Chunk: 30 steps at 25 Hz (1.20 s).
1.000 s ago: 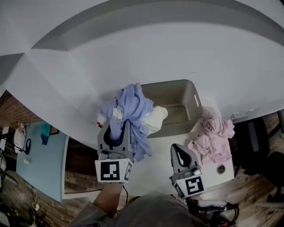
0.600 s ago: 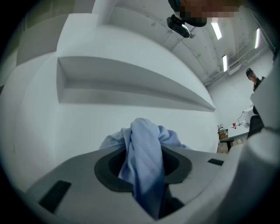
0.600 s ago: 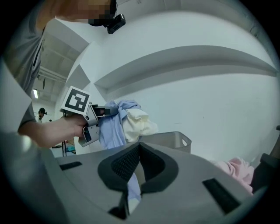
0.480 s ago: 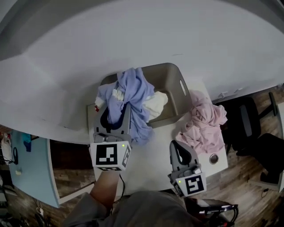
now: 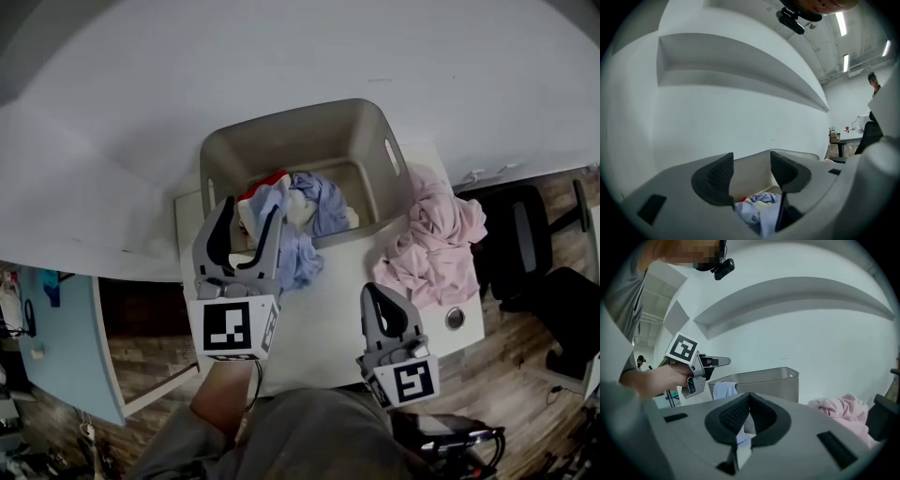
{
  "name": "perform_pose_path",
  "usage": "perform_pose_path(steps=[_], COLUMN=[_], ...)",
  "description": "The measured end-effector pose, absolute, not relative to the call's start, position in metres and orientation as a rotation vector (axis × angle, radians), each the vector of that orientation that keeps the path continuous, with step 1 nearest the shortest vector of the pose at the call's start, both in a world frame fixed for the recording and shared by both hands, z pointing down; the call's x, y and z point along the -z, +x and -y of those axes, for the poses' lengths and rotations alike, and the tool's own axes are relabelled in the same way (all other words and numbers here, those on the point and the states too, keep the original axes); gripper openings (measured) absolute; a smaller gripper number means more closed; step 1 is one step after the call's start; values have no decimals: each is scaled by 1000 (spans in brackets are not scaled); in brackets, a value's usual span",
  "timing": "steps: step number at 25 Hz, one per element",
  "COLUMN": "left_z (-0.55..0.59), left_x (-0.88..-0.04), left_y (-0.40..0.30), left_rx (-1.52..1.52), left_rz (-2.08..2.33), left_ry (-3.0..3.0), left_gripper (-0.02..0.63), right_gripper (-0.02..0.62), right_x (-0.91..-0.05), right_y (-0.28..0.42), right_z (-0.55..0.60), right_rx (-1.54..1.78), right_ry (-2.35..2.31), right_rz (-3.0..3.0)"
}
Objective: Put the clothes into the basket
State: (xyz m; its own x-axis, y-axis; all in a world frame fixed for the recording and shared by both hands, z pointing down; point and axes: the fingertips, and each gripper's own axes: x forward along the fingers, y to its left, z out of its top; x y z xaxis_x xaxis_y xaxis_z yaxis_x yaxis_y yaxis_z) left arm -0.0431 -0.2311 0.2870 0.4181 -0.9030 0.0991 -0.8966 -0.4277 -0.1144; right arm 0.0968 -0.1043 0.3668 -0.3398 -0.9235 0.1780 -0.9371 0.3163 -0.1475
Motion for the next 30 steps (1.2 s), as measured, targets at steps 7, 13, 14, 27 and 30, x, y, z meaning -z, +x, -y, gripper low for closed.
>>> perform_pose_path(steps=[7,13,14,27,30], left_z=[186,144,138,111,114], left_x=[-288,-301,-306,-428,-450], left_y=[-49,-47,-46,-24,-19], left_rx=[223,208,207,222,240], left_rz=[-1672,-1711,-1724,-1856,-1874], left_ry=[-2601,-2617,-2625,-2709,-2712], left_gripper=[250,252,252,282,290], right_gripper=[6,6,6,6,6], right_x=[-358,-353,-352,-409,-414], right_y=[84,79,78,108,106], right_z=[82,60,58,30,39], right_rx=[-315,-282,-271,-250,-227], right_ry=[1718,1658,1646,1585,1565], right_rz=[2562,2570,2582,2474,2486])
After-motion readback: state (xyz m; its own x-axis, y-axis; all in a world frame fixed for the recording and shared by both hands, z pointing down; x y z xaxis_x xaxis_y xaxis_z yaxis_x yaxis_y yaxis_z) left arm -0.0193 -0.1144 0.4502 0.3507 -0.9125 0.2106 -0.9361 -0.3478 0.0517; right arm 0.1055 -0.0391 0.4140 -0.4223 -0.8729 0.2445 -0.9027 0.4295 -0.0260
